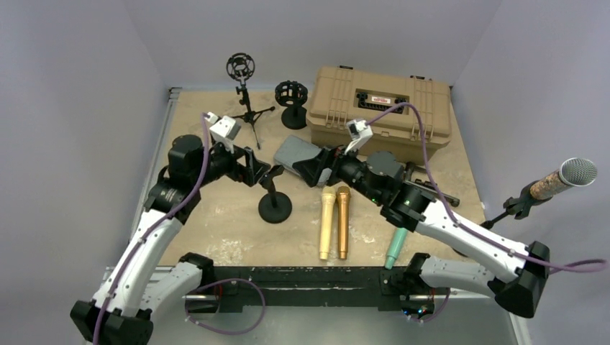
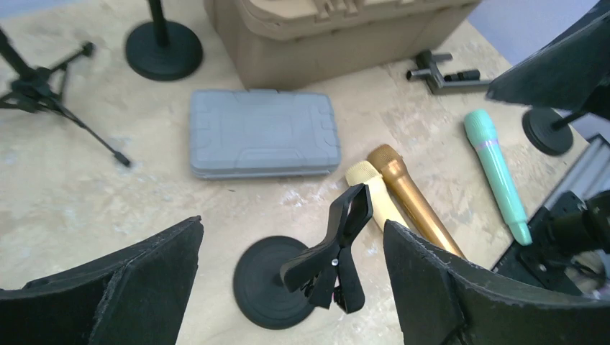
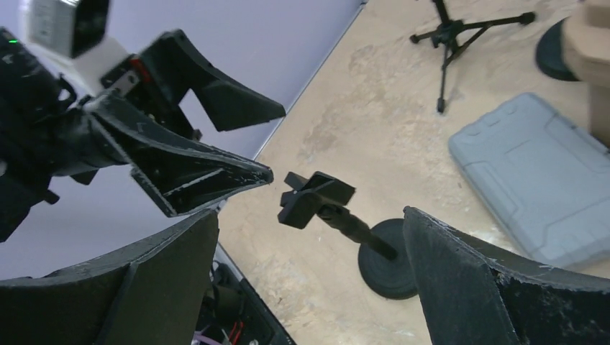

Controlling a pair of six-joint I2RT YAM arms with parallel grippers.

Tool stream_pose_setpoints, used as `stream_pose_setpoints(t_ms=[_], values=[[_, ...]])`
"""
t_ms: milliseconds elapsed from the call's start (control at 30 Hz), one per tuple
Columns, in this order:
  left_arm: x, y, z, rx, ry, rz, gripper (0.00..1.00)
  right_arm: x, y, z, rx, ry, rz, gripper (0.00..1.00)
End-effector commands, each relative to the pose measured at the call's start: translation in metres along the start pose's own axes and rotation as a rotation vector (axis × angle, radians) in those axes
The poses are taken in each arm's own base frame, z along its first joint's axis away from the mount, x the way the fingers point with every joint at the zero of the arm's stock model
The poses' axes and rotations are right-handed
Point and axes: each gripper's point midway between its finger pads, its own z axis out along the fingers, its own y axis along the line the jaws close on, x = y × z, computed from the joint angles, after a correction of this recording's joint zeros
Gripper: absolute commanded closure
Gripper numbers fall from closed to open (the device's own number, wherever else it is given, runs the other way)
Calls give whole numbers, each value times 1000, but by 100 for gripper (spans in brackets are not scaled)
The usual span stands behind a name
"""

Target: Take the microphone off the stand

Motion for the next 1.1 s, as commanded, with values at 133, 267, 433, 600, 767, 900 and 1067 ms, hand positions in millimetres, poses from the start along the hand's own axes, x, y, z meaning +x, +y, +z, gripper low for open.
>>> stream_pose_setpoints(t_ms=[133, 267, 433, 600, 767, 900, 1067], values=[[22, -13, 22, 75, 183, -54, 9, 10, -61, -30, 143, -52, -16, 1], [39, -26, 27, 85, 256, 29, 12, 14, -69, -29, 136, -20, 30, 1], [40, -15, 28, 18, 282, 71, 21, 11, -67, -32, 126, -28, 15, 2], [44, -19, 33, 41, 302, 52, 35, 11, -67, -31, 122, -36, 14, 2], [46, -18, 38, 32, 307, 47, 46, 12, -68, -30, 128, -24, 1, 2], [41, -15, 36, 12, 291, 55, 55, 14, -72, -31, 135, -30, -3, 2], [34, -7, 31, -47, 261, 68, 70, 18, -77, -26, 152, -14, -13, 2]])
